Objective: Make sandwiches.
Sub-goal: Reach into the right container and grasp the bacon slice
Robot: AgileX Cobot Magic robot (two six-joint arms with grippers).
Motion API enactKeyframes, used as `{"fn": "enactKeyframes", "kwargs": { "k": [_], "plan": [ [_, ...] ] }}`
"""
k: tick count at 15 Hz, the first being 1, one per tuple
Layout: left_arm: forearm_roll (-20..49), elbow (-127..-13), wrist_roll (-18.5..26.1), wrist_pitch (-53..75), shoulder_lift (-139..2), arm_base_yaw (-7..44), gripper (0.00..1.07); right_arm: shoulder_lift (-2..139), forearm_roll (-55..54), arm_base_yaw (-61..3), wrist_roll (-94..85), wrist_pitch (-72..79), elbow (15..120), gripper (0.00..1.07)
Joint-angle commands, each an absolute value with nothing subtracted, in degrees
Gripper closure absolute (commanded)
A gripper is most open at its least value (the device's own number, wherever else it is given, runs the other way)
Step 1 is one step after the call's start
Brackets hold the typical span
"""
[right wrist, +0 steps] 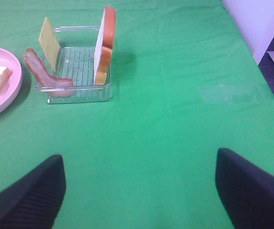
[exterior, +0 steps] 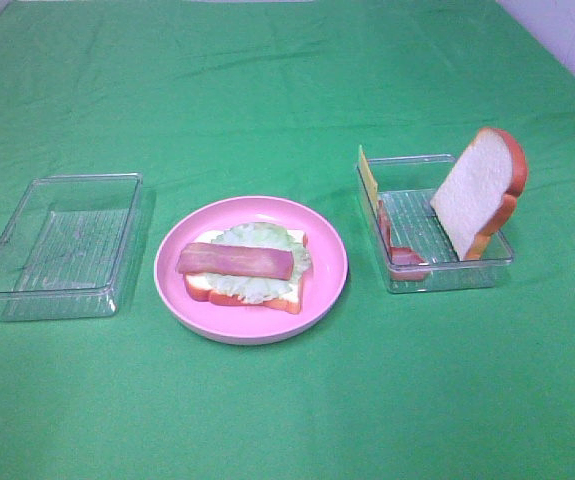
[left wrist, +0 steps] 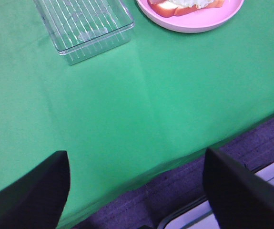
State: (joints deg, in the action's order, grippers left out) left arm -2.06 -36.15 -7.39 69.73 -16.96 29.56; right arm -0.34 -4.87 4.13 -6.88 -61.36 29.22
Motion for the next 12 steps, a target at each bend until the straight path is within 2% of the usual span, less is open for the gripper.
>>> {"fn": "enactKeyframes", "kwargs": {
  "k": [1,3,9,11,12],
  "plan": [
    [-3.6,-32.7,-7.2,70.2,-8.4,29.7,0.33,-0.3,-4.8,4.3,-7.8,-60.2,29.3,0.27],
    [-3.8,-31.6,-7.2,70.4,1.5,29.7,0.33,5.1,-8.4,4.3,-7.6,-54.1,30.5,0.27],
    [-4.5,-30.8,-5.4,64.6,1.4,29.7,0.33,27.0,-22.7,4.3,-14.9,-38.8,30.6,0.28],
    [-4.5,-30.2,-5.6,62.7,1.4,29.7,0.33,39.4,-30.5,4.3,-23.8,-37.7,33.3,0.30],
    [-4.4,-28.5,-5.5,59.9,1.4,29.7,0.33,51.7,-35.8,4.3,-31.3,-40.3,39.0,0.32]
  ]
}}
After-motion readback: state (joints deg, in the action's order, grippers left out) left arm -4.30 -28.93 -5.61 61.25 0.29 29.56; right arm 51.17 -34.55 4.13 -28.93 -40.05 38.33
